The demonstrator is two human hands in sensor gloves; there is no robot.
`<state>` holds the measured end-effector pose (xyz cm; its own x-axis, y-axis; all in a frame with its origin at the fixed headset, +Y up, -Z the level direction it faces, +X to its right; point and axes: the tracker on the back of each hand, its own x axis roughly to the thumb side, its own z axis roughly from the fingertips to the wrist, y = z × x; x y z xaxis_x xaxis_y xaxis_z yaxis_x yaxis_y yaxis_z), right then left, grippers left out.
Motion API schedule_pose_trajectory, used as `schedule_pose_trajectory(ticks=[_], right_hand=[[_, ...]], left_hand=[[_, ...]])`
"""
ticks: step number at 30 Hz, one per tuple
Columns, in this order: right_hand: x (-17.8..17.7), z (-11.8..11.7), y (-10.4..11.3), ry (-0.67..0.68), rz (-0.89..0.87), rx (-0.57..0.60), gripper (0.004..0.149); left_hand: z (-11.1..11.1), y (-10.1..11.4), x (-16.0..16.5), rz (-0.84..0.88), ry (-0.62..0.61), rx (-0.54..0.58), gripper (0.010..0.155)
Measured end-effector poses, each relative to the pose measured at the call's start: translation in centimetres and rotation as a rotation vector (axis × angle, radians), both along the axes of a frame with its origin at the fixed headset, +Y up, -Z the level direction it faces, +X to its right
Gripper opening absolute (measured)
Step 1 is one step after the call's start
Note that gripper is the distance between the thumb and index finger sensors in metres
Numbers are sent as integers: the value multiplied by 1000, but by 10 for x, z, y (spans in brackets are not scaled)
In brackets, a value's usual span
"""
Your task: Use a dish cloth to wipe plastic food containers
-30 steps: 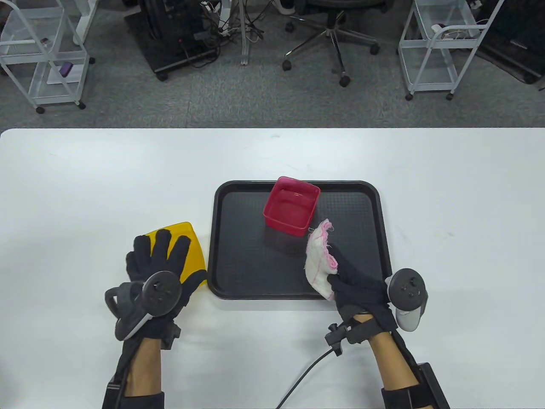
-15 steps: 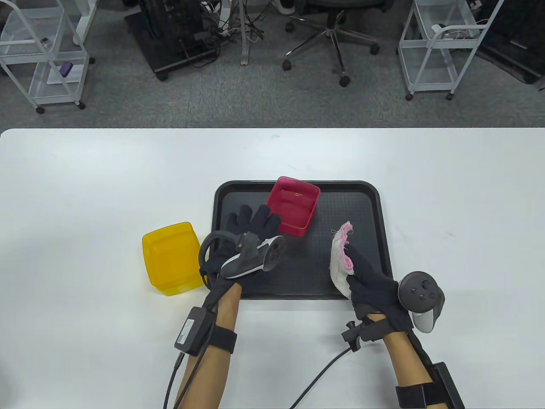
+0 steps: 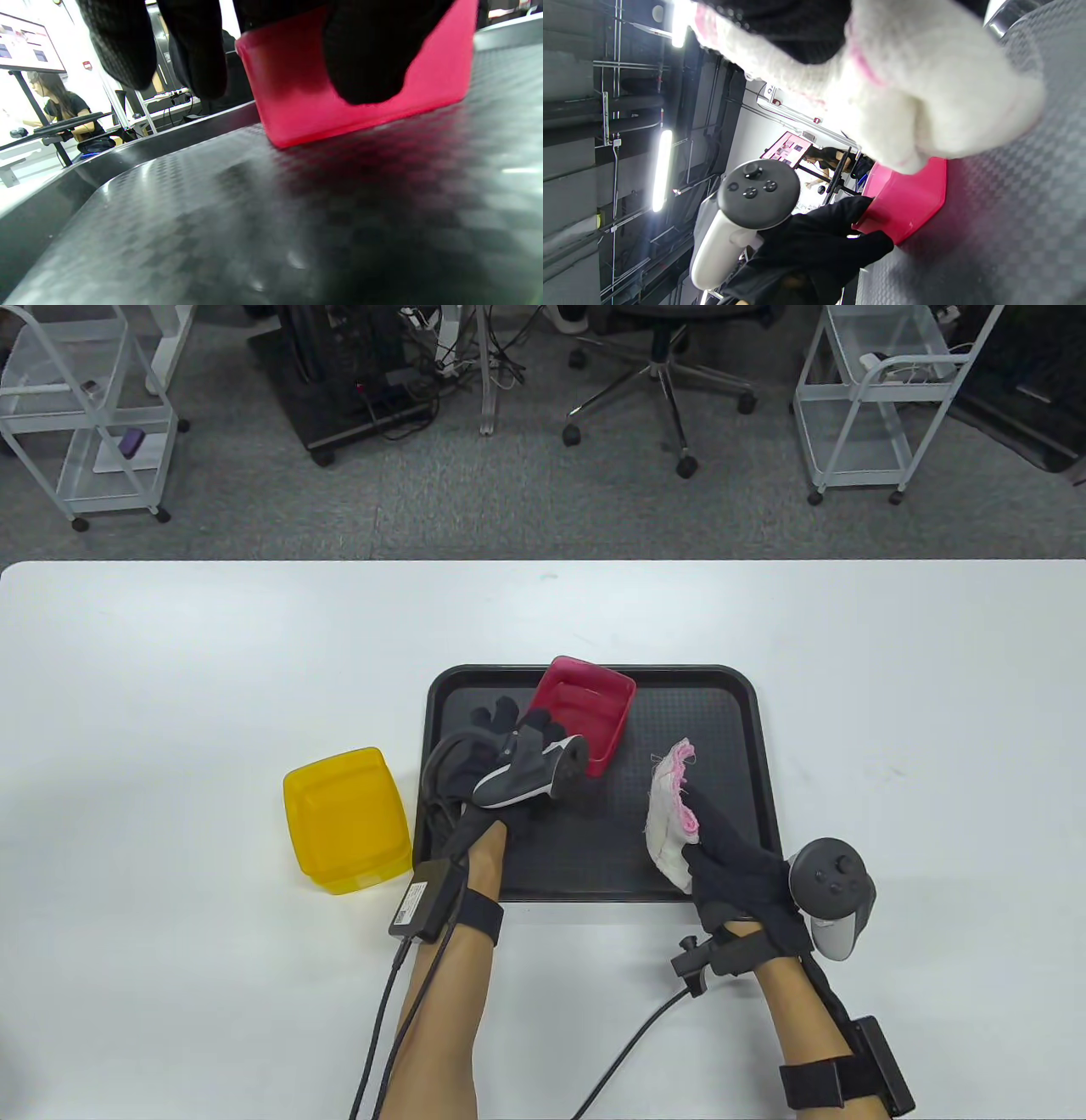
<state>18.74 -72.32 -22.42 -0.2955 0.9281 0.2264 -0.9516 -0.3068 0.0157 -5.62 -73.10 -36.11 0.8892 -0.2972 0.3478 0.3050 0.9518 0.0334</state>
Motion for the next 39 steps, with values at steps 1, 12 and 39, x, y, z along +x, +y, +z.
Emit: schedule_pose_trajectory(ticks=[1, 12, 39], right_hand=[[1, 0, 0, -8, -11, 1, 50], [6, 7, 3, -73, -44, 30, 50], [-113, -8, 57, -52, 671, 107, 45]], left_hand=[[-1, -1, 2, 0, 14, 4, 49], [44, 36, 5, 58, -118, 105, 41], [190, 63, 2, 127, -357, 337, 43]])
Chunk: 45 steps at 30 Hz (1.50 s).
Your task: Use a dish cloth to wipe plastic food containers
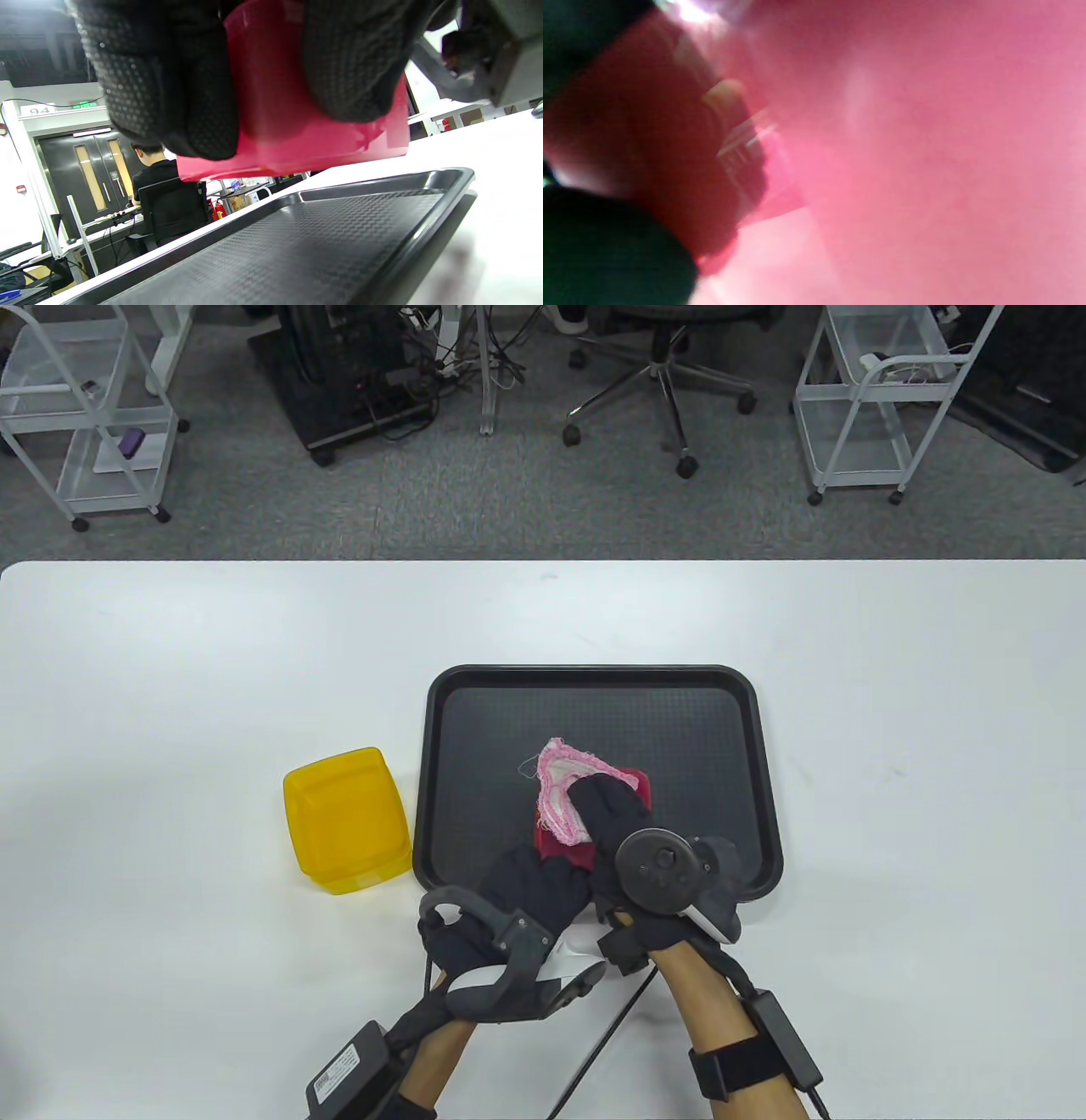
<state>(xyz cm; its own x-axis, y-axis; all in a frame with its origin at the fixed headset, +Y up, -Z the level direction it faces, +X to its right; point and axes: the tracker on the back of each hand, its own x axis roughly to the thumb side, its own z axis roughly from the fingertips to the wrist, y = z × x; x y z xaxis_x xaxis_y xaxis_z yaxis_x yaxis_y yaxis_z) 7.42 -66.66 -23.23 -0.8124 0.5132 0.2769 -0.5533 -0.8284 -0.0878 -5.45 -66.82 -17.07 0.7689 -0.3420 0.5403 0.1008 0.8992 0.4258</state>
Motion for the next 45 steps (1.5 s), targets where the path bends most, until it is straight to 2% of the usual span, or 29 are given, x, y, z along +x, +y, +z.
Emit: schedule_pose_trajectory(ticks=[2, 6, 7, 10, 12, 14, 15, 16, 19, 22, 25, 28, 30, 33, 34, 38, 42, 44, 45], right_hand=[[2, -7, 3, 5, -49, -66, 46], [4, -16, 4, 107, -237, -242, 47], [3, -17, 5, 167, -290, -292, 48], [4, -17, 0, 226, -416, -455, 49], [6, -15, -3, 260, -446, -561, 47], [7, -13, -4, 206, -391, -585, 45], [5, -12, -2, 186, -342, -578, 44], [0, -9, 1, 179, -195, -556, 43], [-10, -3, 10, 184, 54, -479, 43], [-21, 1, 19, 207, 315, -347, 42], [-29, 2, 17, 195, 591, -221, 42], [-32, 0, 10, 153, 753, -130, 42], [-32, -2, 7, 124, 771, -72, 42], [-32, -3, 9, 70, 679, 37, 43], [-30, -4, 10, 58, 627, 23, 43], [-16, -12, 13, 86, 198, -198, 45], [3, -14, 6, 40, -396, -495, 46], [8, -14, 3, 71, -546, -597, 47], [10, -14, 2, 89, -552, -621, 47]], left_hand=[[1, 1, -1, 18, -19, 27, 43], [6, 4, -2, 31, -43, 84, 43], [6, 4, -3, 41, -54, 91, 43], [6, 7, -7, 53, -43, 76, 41], [2, 6, -14, 35, -26, 82, 40], [1, 4, -16, 15, -30, 74, 39], [1, 3, -16, -1, -26, 75, 40], [1, 2, -15, -29, -29, 81, 40], [1, 1, -14, -7, -38, 46, 39], [4, 4, -12, -3, -49, 58, 39], [5, 4, -8, -2, -59, 45, 40], [8, 4, -5, -3, -78, 19, 41], [11, 6, -1, -5, -83, 25, 42], [10, 8, 0, -8, -58, 55, 42], [9, 9, -1, -3, -51, 52, 42], [11, 11, -7, 43, -37, 62, 43], [9, 11, -13, 136, -31, 54, 42], [7, 11, -15, 145, -27, 71, 41], [7, 11, -16, 147, -30, 75, 40]])
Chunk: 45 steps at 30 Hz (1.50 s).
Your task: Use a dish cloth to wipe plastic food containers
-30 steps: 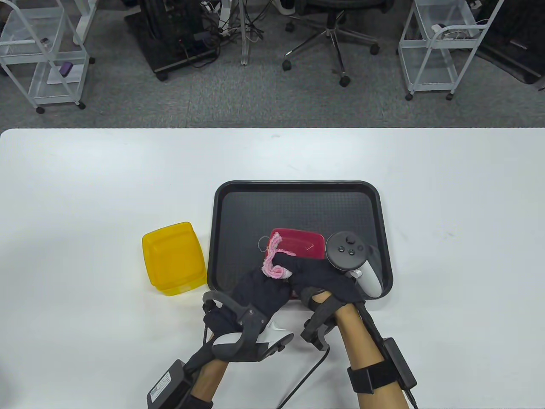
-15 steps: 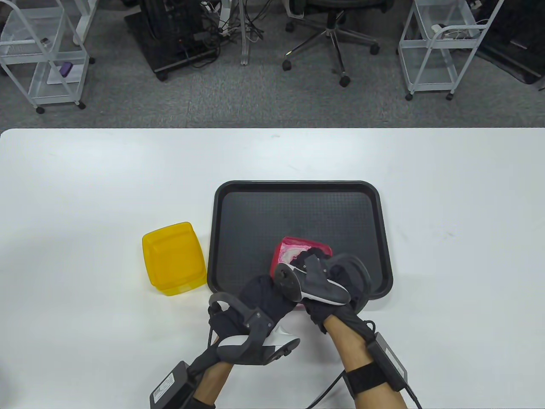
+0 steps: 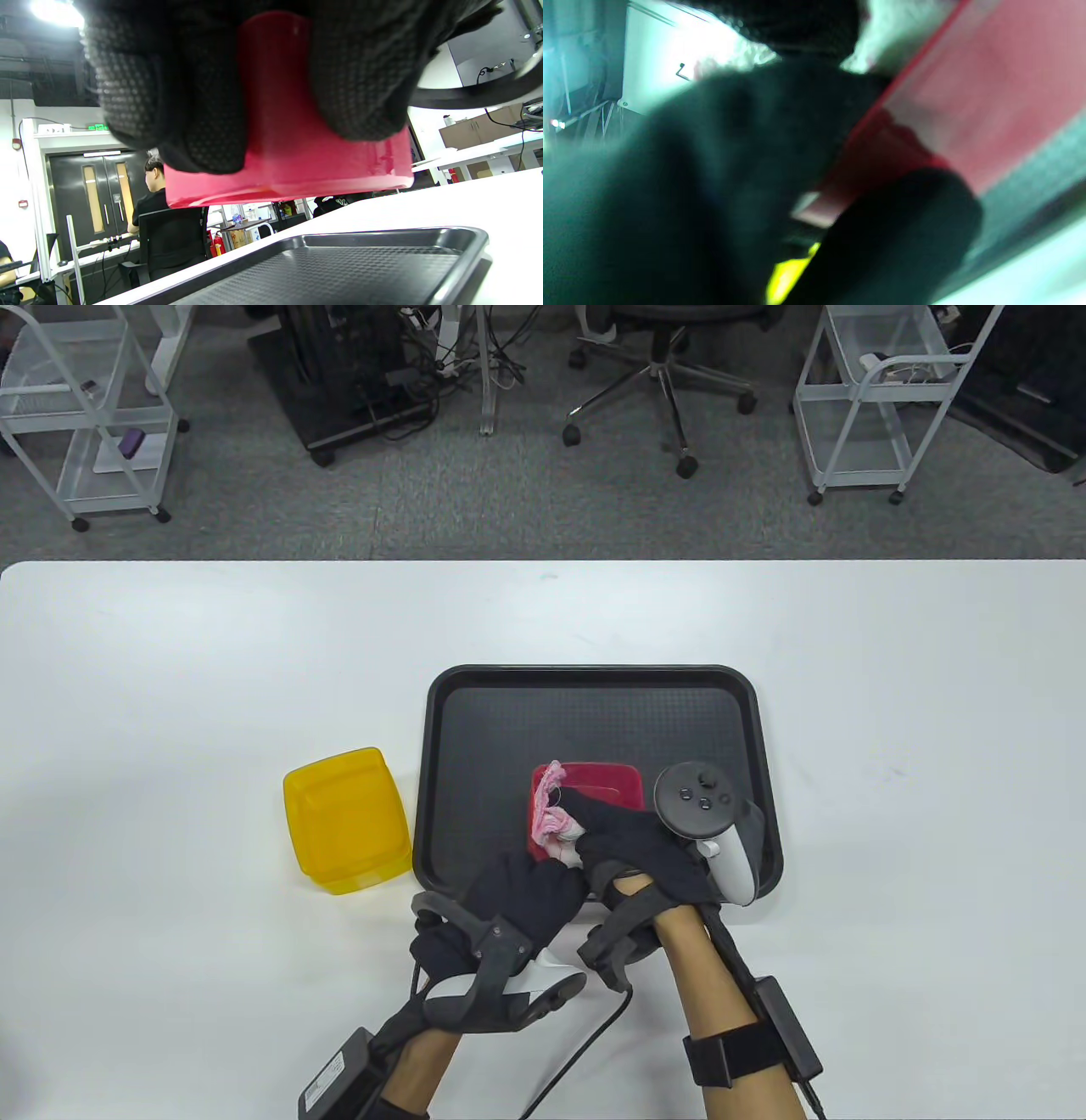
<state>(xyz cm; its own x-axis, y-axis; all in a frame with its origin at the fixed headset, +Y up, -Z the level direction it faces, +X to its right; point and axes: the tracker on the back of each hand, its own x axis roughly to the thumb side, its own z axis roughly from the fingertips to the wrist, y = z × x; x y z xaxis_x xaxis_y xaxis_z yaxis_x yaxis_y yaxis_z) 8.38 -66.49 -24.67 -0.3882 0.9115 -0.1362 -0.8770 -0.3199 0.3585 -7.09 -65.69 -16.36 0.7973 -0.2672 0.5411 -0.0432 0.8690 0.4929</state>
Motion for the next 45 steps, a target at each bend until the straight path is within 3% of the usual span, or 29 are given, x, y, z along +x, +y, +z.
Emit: schedule_pose_trajectory(ticks=[4, 6, 9, 13, 17, 20, 22, 26, 29, 33, 37, 45], right_hand=[[0, 1, 1, 151, 128, 1, 44], [-4, 5, 9, 196, 344, 83, 44], [-12, 9, 18, 236, 528, 182, 43], [-31, 16, 23, 267, 872, 424, 42], [-39, 17, 17, 186, 1132, 574, 45], [-36, 11, 15, 118, 1059, 555, 44], [-29, 6, 16, 76, 933, 478, 44], [-7, -4, 12, -20, 339, 184, 45], [1, -4, 3, 19, 62, 20, 47], [7, -2, -4, 127, 23, -50, 44], [-9, 8, 2, 261, 392, 104, 44], [-34, 24, 11, 442, 1054, 661, 41]], left_hand=[[0, -4, 0, -45, -13, 6, 40], [-3, -5, -1, -79, -2, 19, 40], [-2, -6, 1, -93, -11, 39, 39], [0, -6, 5, -96, -18, 33, 40], [4, -5, 7, -86, -33, 11, 41], [5, -5, 12, -114, -31, 35, 42], [5, -4, 12, -105, -32, 26, 42], [9, 0, 13, -75, -45, 44, 43], [6, 0, 8, -37, -33, 22, 42], [-2, -2, -5, -66, -3, 20, 40], [-4, -9, -6, -138, -12, 11, 38], [-2, -4, -4, -97, -29, -16, 40]])
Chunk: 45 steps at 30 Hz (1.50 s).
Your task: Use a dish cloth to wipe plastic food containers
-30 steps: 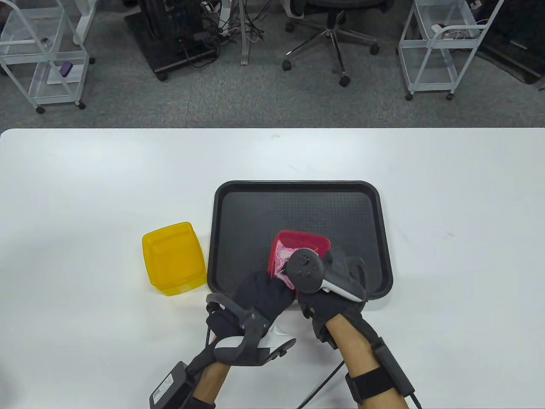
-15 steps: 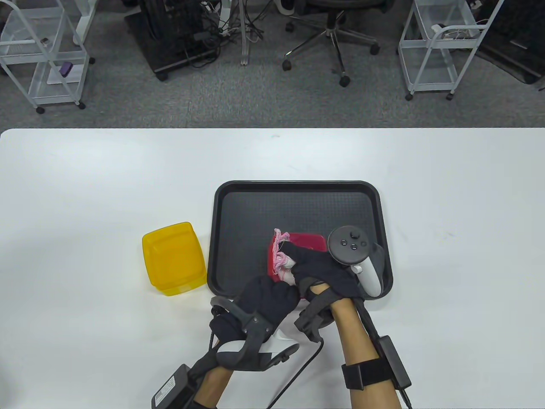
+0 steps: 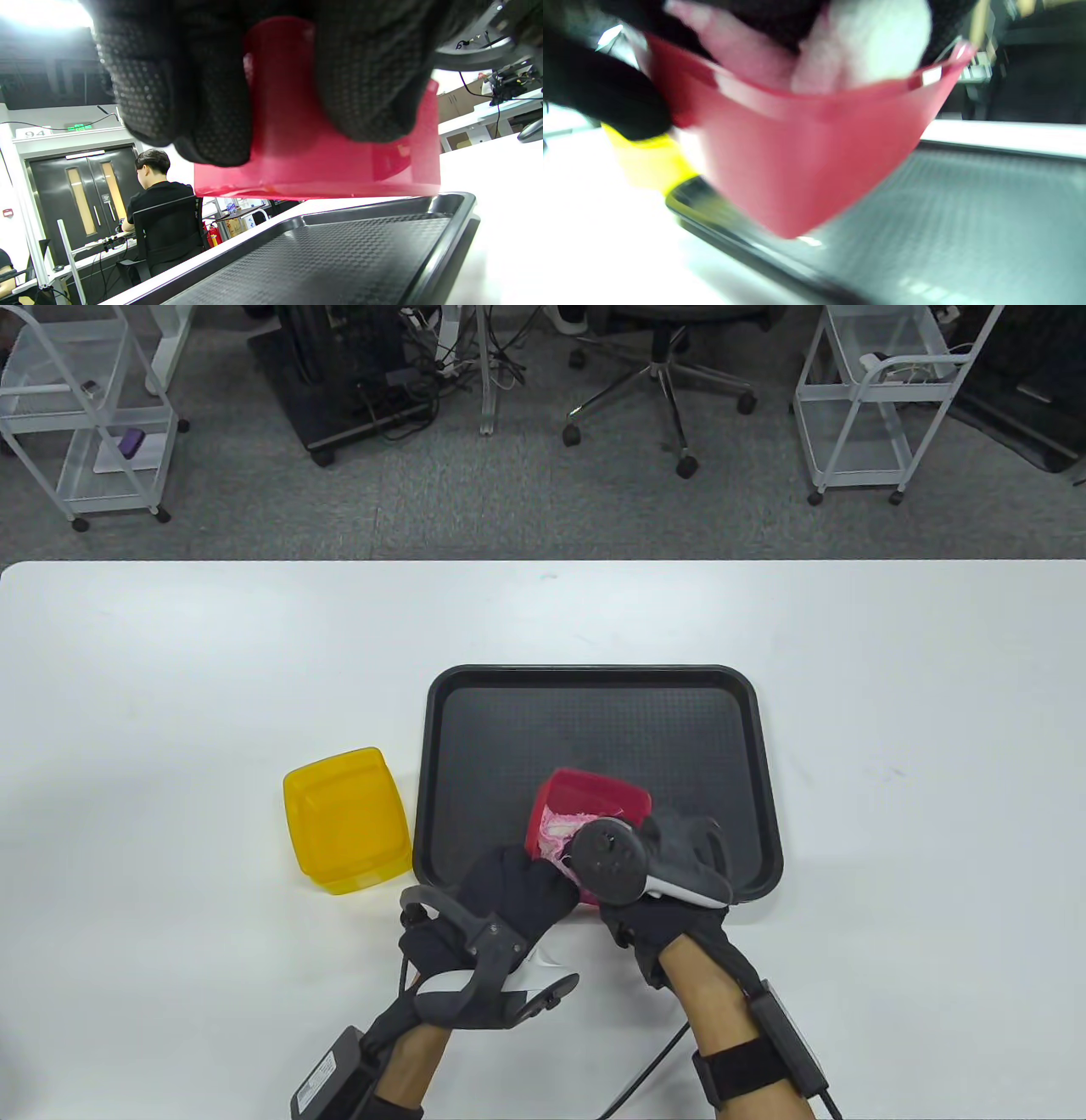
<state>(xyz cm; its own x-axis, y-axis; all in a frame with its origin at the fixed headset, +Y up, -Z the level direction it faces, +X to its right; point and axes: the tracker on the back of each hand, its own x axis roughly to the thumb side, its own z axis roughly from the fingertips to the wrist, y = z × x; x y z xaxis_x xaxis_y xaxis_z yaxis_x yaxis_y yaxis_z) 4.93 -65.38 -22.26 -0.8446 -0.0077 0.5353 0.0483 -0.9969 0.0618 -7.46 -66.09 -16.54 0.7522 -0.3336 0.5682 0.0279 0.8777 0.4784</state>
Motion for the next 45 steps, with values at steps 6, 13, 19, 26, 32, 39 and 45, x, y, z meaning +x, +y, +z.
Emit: schedule_pose_trajectory(ticks=[6, 13, 19, 26, 32, 39, 45], right_hand=[[0, -8, -15, -41, 128, 104, 41], [-12, -3, -17, -97, 195, 329, 40], [16, -1, 3, -327, 18, 481, 41], [50, 27, -5, -300, -487, 518, 43], [17, 50, -15, -116, -636, 473, 44], [-2, 60, -21, -45, -607, 468, 46], [5, 56, -25, -115, -617, 462, 46]], left_hand=[[0, -5, 6, -13, -19, -52, 41], [-13, -7, 3, 15, 16, -173, 40], [-21, -12, -10, -6, 102, -262, 41], [-44, -9, -42, 254, 357, -393, 43], [-43, -2, -54, 504, 444, -413, 43], [-42, 2, -60, 719, 363, -463, 42], [-39, 4, -51, 666, 316, -454, 42]])
